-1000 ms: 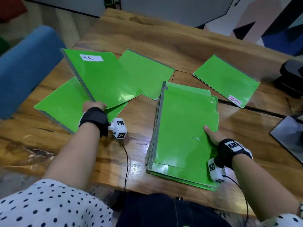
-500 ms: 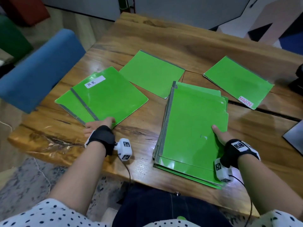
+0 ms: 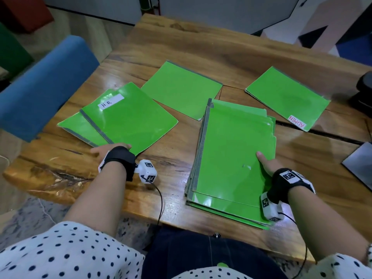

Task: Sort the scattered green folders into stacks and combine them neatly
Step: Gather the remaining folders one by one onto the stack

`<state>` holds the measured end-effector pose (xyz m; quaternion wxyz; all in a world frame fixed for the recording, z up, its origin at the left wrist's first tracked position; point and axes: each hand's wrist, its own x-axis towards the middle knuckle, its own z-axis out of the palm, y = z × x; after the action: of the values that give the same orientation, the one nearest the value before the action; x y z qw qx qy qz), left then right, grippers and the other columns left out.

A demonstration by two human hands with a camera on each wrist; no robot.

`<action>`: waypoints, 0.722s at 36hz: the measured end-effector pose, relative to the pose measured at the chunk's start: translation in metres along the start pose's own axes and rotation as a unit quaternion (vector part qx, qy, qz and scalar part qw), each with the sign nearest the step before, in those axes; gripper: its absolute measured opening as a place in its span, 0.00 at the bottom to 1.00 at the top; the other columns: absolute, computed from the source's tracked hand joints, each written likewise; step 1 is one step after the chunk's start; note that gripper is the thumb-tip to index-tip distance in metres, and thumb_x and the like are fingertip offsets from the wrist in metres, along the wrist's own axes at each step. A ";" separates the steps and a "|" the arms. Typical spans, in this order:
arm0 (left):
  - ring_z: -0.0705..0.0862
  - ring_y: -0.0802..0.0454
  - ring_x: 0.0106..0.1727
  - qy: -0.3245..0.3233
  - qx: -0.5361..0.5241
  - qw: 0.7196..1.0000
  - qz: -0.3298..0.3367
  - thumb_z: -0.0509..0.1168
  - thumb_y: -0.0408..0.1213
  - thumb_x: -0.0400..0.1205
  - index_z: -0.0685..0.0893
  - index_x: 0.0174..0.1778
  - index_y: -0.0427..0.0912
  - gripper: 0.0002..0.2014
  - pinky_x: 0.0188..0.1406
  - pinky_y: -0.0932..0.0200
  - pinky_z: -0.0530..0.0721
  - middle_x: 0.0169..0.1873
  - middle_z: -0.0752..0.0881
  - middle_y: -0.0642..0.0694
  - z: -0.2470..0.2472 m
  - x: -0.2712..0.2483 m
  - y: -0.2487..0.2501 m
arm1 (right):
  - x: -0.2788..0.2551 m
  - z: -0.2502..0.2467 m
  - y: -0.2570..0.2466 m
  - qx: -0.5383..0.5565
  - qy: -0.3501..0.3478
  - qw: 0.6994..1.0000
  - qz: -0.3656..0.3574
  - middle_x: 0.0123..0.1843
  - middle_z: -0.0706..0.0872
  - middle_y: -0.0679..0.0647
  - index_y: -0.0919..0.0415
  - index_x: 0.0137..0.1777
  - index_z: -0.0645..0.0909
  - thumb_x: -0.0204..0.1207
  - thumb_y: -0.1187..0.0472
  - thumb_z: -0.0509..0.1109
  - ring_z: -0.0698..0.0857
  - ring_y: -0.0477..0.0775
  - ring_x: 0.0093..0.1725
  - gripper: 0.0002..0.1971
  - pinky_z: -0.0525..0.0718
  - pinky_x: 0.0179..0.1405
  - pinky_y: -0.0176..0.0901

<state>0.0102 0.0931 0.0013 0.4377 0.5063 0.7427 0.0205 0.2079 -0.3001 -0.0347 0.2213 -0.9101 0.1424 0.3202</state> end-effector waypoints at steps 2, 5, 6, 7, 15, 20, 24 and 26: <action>0.74 0.41 0.75 -0.044 -0.050 0.997 0.039 0.69 0.38 0.78 0.67 0.77 0.35 0.32 0.71 0.48 0.75 0.77 0.71 0.37 0.005 0.006 0.003 | -0.001 0.000 -0.001 0.001 -0.001 1.000 0.000 0.76 0.70 0.72 0.75 0.75 0.66 0.78 0.33 0.53 0.75 0.69 0.71 0.44 0.72 0.68 0.54; 0.85 0.43 0.60 -0.080 -0.102 0.991 0.039 0.71 0.41 0.76 0.75 0.68 0.36 0.26 0.55 0.52 0.86 0.67 0.81 0.40 0.005 -0.012 0.019 | -0.004 0.000 -0.001 0.003 -0.006 1.000 -0.002 0.76 0.70 0.72 0.75 0.75 0.66 0.78 0.33 0.52 0.75 0.69 0.71 0.44 0.72 0.69 0.55; 0.87 0.46 0.48 -0.089 -0.126 0.987 0.037 0.71 0.41 0.77 0.74 0.69 0.35 0.26 0.42 0.57 0.88 0.61 0.84 0.42 0.005 -0.021 0.028 | -0.004 0.000 -0.001 0.004 -0.005 1.000 -0.005 0.76 0.71 0.72 0.75 0.75 0.66 0.78 0.33 0.53 0.75 0.69 0.71 0.44 0.72 0.69 0.55; 0.84 0.50 0.36 -0.104 -0.149 0.982 0.045 0.70 0.40 0.79 0.74 0.70 0.34 0.25 0.25 0.64 0.85 0.53 0.85 0.43 0.007 -0.028 0.036 | -0.005 0.000 -0.001 0.010 -0.004 1.000 -0.006 0.75 0.71 0.72 0.75 0.75 0.67 0.78 0.33 0.53 0.76 0.69 0.71 0.44 0.72 0.69 0.56; 0.83 0.42 0.57 -0.165 -0.273 0.941 0.114 0.67 0.32 0.79 0.64 0.77 0.37 0.30 0.50 0.47 0.85 0.65 0.77 0.40 0.035 -0.086 0.046 | -0.009 -0.001 0.000 0.007 -0.008 1.000 -0.005 0.77 0.69 0.71 0.75 0.76 0.64 0.77 0.33 0.55 0.75 0.68 0.72 0.45 0.71 0.70 0.54; 0.77 0.37 0.69 -0.279 -0.182 0.914 0.231 0.68 0.25 0.78 0.66 0.71 0.39 0.26 0.70 0.40 0.76 0.66 0.77 0.36 0.053 -0.086 0.026 | -0.014 -0.008 0.001 0.049 -0.030 0.998 -0.004 0.80 0.64 0.69 0.72 0.79 0.60 0.82 0.35 0.46 0.68 0.67 0.78 0.41 0.65 0.77 0.56; 0.78 0.38 0.60 -0.382 0.062 0.865 0.319 0.67 0.25 0.79 0.64 0.78 0.38 0.31 0.55 0.51 0.79 0.62 0.77 0.37 0.046 -0.085 0.016 | -0.018 -0.016 0.009 0.141 -0.065 0.988 0.021 0.83 0.60 0.65 0.63 0.82 0.57 0.78 0.30 0.38 0.64 0.65 0.80 0.44 0.60 0.79 0.62; 0.78 0.41 0.55 -0.397 0.181 0.837 0.330 0.67 0.26 0.80 0.64 0.78 0.39 0.31 0.53 0.52 0.78 0.61 0.78 0.35 0.045 -0.084 0.010 | -0.020 -0.018 0.012 0.170 -0.079 0.982 0.032 0.84 0.58 0.64 0.61 0.83 0.54 0.77 0.28 0.37 0.62 0.65 0.81 0.45 0.59 0.80 0.63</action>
<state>0.0566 0.0152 0.0315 0.5627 0.7563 0.2848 -0.1741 0.1970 -0.3172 -0.0133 0.3728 -0.8261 0.2060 0.3689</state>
